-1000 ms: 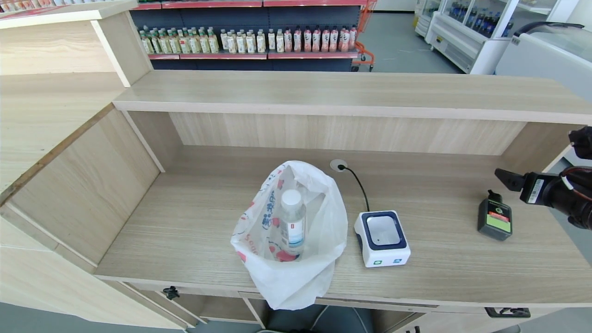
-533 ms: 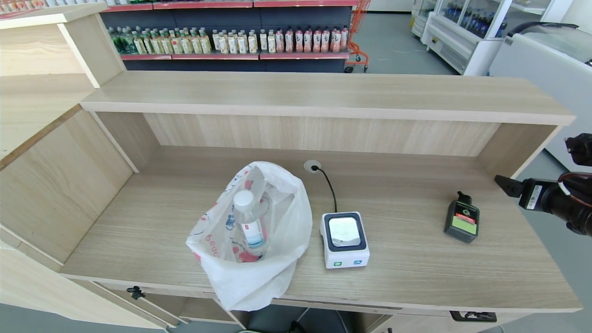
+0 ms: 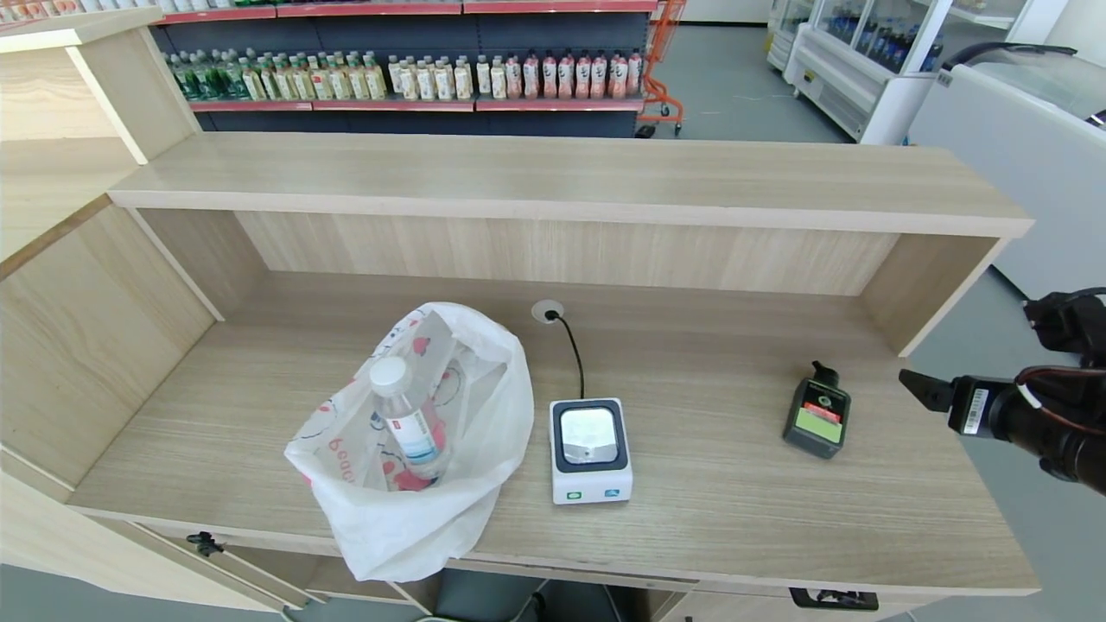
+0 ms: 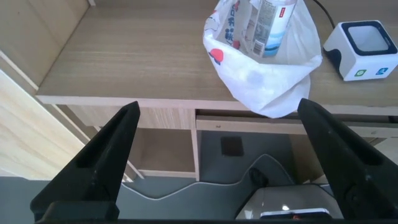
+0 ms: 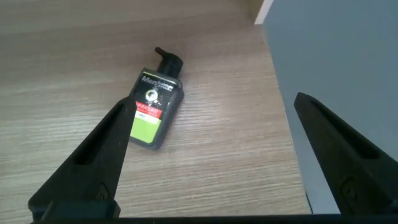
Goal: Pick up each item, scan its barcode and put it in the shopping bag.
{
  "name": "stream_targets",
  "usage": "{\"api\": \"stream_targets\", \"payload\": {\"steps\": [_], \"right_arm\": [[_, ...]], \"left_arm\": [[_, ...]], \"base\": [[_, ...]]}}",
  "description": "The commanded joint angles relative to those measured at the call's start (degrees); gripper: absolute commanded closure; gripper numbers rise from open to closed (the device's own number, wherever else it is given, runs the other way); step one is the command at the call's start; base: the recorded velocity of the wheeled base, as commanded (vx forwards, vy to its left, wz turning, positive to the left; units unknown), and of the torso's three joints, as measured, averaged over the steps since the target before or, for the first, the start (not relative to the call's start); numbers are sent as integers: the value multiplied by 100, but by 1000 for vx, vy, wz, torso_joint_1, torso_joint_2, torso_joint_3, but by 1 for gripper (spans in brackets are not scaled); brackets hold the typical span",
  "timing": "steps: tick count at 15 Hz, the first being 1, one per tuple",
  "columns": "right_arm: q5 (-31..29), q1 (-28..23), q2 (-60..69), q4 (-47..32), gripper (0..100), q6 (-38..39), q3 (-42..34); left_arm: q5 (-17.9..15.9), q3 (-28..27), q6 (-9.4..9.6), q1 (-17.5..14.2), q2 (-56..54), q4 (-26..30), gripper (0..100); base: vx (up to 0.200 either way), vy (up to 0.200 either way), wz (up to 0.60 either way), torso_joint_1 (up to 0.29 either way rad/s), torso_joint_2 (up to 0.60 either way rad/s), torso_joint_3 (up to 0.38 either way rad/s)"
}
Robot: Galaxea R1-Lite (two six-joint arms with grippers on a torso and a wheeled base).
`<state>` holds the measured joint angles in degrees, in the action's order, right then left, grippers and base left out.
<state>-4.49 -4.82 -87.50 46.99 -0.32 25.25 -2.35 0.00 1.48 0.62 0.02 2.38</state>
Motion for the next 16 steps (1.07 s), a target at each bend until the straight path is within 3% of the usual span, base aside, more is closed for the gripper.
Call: {"api": "stream_targets", "payload": {"steps": [1,3,5,9,11,16], "right_arm": [[-8,174,-83,3,0,58,42],[-123,473,-434,-6,0,348,270],[-905,921,-944,-393,0,1086,894],[-1678,1281,-1304,-2687,0,2633,2388],[-2083,1264,-1682,-2871,0,2809,2678],[-2425,1255,-2350,-2889,0,2704,2916]], "left_arm": [[-2,0,2,-9,6,0,0],[-2,0,2,-9,-2,0,0],[-2,0,2,-9,-2,0,0],[-2,0,2,-9,-2,0,0],[-2,0,2,-9,-2,0,0],[-2,0,2,-9,-2,0,0]], "base": [[0,0,0,0,0,0],[0,0,0,0,0,0],[0,0,0,0,0,0],[0,0,0,0,0,0],[0,0,0,0,0,0],[0,0,0,0,0,0]]}}
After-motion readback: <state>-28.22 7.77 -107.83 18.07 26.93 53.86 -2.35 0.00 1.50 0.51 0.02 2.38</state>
